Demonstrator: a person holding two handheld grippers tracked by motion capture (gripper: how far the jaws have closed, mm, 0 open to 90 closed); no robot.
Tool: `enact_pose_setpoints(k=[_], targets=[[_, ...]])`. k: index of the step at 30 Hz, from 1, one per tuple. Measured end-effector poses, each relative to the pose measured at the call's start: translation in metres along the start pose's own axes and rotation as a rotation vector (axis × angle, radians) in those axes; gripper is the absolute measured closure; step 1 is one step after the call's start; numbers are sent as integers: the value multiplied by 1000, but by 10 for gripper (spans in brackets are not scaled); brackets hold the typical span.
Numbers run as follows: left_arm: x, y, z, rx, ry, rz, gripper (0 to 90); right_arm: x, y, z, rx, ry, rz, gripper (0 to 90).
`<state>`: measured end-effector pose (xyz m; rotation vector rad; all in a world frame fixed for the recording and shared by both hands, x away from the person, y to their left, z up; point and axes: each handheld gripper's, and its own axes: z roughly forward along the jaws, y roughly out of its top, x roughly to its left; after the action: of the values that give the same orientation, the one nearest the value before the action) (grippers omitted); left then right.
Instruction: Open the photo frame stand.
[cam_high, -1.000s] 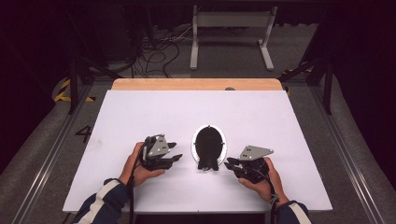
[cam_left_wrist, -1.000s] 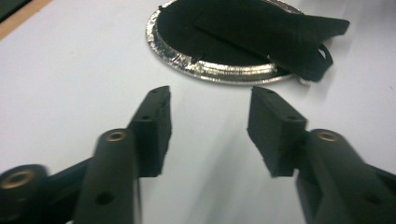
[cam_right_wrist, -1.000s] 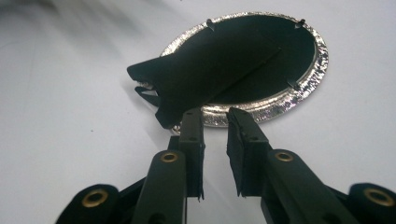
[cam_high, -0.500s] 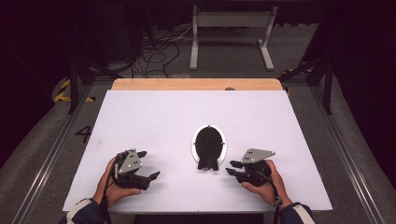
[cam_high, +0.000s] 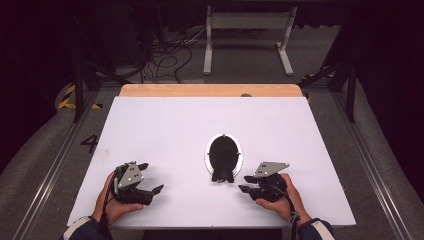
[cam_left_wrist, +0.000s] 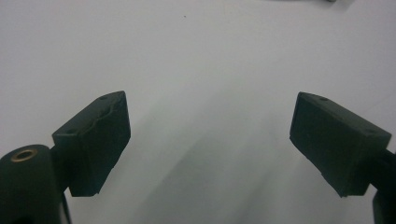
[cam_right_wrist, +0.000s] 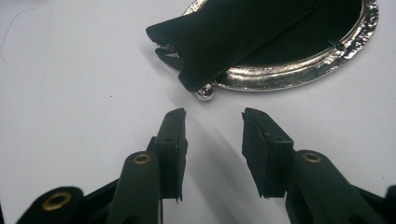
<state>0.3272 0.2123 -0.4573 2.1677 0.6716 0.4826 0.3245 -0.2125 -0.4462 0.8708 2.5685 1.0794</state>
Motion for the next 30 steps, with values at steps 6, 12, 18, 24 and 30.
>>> enact_pose_setpoints(k=[6,12,18,24,30], targets=[[-1,0,0,0,-8,-9,130,5,3,6,48,0,-19,667],[-3,2,2,-1,-23,-9,130,11,9,13,78,-13,-45,687],[-3,2,4,13,-23,-4,129,13,19,20,113,-39,-24,732],[-4,2,4,25,-10,5,129,16,22,25,98,-50,-42,770],[-5,2,5,27,-13,6,128,14,20,25,60,-23,16,774]])
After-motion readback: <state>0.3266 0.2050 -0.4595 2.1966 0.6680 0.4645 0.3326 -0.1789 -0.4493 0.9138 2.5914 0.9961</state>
